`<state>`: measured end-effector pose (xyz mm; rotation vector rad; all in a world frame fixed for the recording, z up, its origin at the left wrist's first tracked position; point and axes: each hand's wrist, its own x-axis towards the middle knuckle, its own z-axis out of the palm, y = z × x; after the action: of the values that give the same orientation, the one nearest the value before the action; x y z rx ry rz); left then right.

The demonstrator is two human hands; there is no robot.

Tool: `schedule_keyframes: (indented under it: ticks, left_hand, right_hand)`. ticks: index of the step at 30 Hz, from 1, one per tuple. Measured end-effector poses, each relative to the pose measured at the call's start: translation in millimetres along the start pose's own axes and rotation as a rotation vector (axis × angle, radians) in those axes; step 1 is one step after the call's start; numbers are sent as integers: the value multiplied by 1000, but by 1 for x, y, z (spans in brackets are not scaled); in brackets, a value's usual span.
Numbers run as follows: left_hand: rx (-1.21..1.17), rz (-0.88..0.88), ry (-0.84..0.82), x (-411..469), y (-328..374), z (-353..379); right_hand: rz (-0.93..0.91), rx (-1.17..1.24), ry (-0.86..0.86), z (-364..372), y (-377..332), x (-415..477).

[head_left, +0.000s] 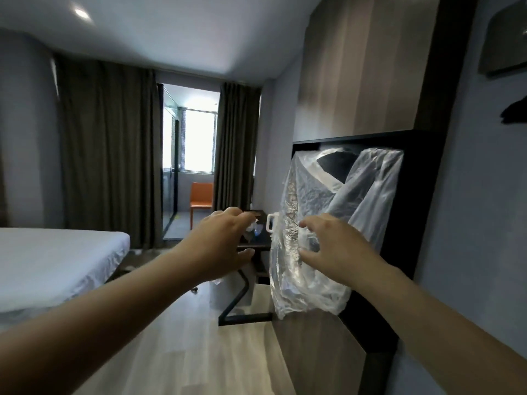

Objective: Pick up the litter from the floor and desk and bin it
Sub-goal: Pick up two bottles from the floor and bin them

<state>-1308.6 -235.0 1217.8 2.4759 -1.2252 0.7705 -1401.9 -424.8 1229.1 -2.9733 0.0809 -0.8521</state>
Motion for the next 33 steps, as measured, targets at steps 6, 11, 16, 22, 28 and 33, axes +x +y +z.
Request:
schedule_keyframes:
  ticks: [6,11,16,22,28,33]
  left_hand:
    - [100,-108,21,42,-31,22]
    - [132,-177,37,72,-60,44]
    - [176,-242,1,93,-100,68]
    - [221,-319,-34,122,-170,93]
    - [243,-369,-34,153,-278,122]
    - [248,-387,-81,192,-374,146]
  right_hand:
    - [-117,58,23,35,25,69]
    - [-208,118,9,70,40,127]
    - [-276,147,-40,114,43,177]
    - [-345,186,-36,173,28,251]
    - [-395,198,-38,245,-5,347]
    - [-372,215,-63,301,-30,431]
